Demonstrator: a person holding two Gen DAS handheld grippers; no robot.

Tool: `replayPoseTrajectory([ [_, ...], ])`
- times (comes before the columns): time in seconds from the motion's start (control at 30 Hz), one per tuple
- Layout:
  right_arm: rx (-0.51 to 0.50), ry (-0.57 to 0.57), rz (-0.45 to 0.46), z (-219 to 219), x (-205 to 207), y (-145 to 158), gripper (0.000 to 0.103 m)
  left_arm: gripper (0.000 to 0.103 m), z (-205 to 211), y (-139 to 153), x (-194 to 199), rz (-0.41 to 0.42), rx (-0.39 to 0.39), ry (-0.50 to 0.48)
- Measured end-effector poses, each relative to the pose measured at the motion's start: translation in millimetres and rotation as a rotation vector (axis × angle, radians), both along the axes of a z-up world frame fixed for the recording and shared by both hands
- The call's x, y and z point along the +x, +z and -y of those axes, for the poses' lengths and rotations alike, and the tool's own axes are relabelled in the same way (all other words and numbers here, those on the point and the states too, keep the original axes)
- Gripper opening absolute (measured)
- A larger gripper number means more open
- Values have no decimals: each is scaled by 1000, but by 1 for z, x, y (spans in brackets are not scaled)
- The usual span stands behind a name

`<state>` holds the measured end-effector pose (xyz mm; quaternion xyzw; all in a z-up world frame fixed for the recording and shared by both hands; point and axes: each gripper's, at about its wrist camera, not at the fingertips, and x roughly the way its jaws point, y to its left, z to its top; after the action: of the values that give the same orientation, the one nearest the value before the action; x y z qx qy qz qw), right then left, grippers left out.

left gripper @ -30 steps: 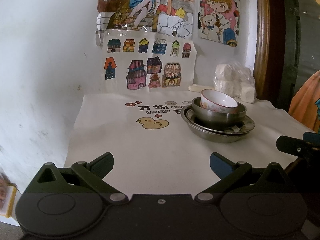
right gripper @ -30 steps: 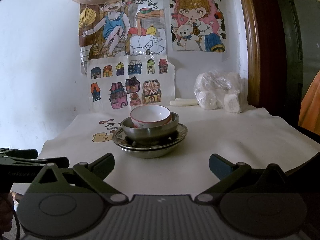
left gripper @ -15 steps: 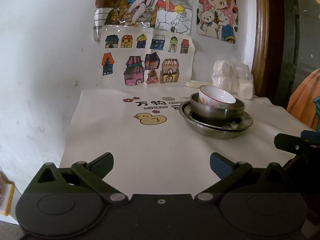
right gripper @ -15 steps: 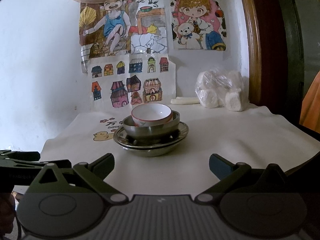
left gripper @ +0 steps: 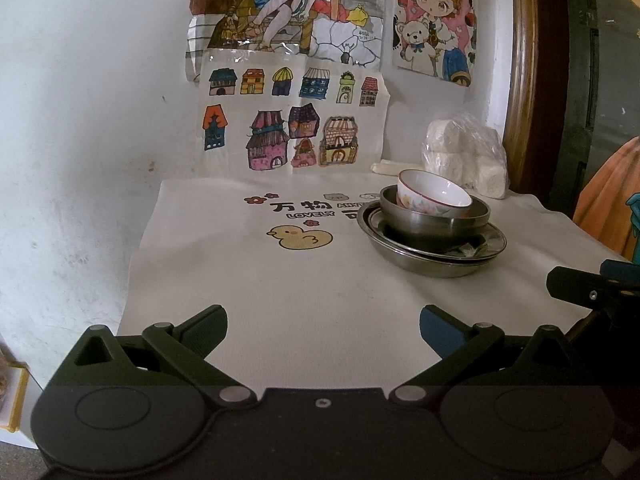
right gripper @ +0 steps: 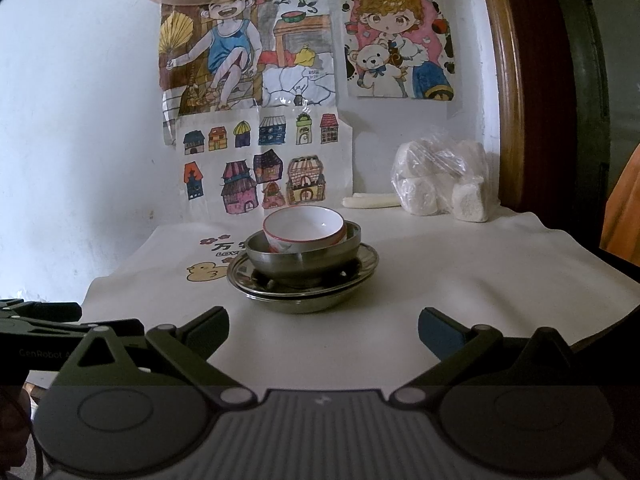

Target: Organize plates and bowls

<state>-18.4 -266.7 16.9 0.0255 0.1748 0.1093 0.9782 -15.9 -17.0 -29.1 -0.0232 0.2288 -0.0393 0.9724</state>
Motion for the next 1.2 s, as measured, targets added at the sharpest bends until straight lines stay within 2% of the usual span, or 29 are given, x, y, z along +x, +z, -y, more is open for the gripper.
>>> replayPoseTrajectory([
  [1.2,-2,10,-18,-1,9,-4,103,102,2,-5,7,-26,-3,-4],
])
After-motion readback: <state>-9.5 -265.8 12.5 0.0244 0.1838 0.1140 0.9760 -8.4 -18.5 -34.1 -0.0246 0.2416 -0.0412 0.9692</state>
